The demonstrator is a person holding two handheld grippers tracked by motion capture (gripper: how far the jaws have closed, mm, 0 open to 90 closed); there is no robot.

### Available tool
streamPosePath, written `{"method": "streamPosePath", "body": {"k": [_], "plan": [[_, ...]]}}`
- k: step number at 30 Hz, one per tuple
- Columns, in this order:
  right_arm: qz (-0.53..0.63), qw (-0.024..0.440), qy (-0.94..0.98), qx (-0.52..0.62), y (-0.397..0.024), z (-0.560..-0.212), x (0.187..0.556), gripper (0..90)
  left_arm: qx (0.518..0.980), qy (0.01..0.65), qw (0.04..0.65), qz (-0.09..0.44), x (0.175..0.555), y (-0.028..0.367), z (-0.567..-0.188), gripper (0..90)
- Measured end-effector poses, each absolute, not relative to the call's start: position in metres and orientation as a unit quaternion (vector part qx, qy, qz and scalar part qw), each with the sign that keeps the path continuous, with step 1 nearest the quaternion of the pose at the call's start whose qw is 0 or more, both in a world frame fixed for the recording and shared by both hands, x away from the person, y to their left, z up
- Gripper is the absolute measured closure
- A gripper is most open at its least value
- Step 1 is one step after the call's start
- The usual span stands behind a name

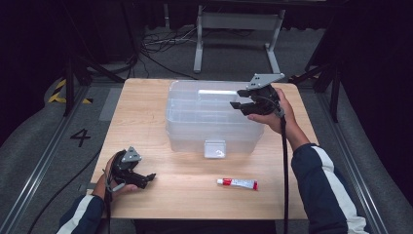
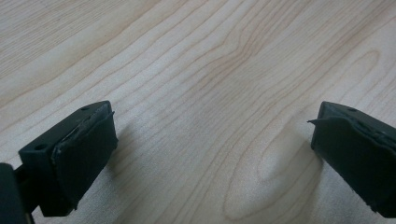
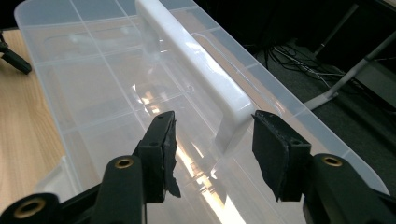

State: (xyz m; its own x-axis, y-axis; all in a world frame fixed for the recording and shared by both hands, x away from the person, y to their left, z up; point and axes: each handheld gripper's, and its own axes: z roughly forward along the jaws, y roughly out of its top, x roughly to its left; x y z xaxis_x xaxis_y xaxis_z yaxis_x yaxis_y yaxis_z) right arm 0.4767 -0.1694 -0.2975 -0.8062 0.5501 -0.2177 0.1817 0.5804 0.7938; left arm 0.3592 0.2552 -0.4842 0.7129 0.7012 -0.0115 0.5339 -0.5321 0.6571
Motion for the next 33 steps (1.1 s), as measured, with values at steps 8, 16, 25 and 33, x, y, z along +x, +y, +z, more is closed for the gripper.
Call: {"method": "streamPosePath", "body": {"k": [8, 16, 25, 33], "plan": [[0.396, 0.224, 0.862, 0.223, -0.162, -0.298, 0.484, 56.5, 0.866, 0.357, 0.327, 0.128, 0.359, 0.255, -0.484, 0.5], [0.375, 0.246, 0.864, 0.229, -0.155, -0.297, 0.485, 64.6, 0.866, 0.357, 0.327, 0.128, 0.359, 0.255, -0.484, 0.5], [0.359, 0.280, 0.860, 0.230, -0.152, -0.299, 0.481, 71.8, 0.866, 0.355, 0.327, 0.128, 0.360, 0.255, -0.484, 0.5], [0.360, 0.282, 0.861, 0.222, -0.150, -0.299, 0.476, 72.9, 0.870, 0.350, 0.325, 0.124, 0.362, 0.254, -0.483, 0.6]]}}
